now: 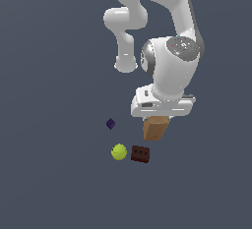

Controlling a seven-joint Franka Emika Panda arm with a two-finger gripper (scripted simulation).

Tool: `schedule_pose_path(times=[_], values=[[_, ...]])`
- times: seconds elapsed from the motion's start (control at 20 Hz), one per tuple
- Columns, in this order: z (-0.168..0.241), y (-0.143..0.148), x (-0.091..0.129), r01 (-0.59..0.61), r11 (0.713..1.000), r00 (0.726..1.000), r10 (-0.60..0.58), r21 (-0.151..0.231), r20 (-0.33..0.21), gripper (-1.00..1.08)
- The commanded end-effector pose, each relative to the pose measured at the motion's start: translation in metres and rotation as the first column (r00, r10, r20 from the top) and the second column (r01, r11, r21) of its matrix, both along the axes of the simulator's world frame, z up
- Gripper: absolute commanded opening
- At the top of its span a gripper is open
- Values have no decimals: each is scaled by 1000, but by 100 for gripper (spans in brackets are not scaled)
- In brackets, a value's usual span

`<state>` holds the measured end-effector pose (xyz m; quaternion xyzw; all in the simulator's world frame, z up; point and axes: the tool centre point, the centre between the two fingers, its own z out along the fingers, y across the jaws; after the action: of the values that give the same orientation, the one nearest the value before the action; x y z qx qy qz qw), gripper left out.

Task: Pick up a designated object from a clutter of objects.

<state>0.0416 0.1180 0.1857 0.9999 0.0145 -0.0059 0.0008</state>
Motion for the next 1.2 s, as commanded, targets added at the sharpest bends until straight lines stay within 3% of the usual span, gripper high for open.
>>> schedule_pose_path(times=[0.0,1.15], values=[[20,-8,-8,0,1000,1000,0,2,11,-100],[199,-101,-129,0,1000,1000,0,5,11,-100]])
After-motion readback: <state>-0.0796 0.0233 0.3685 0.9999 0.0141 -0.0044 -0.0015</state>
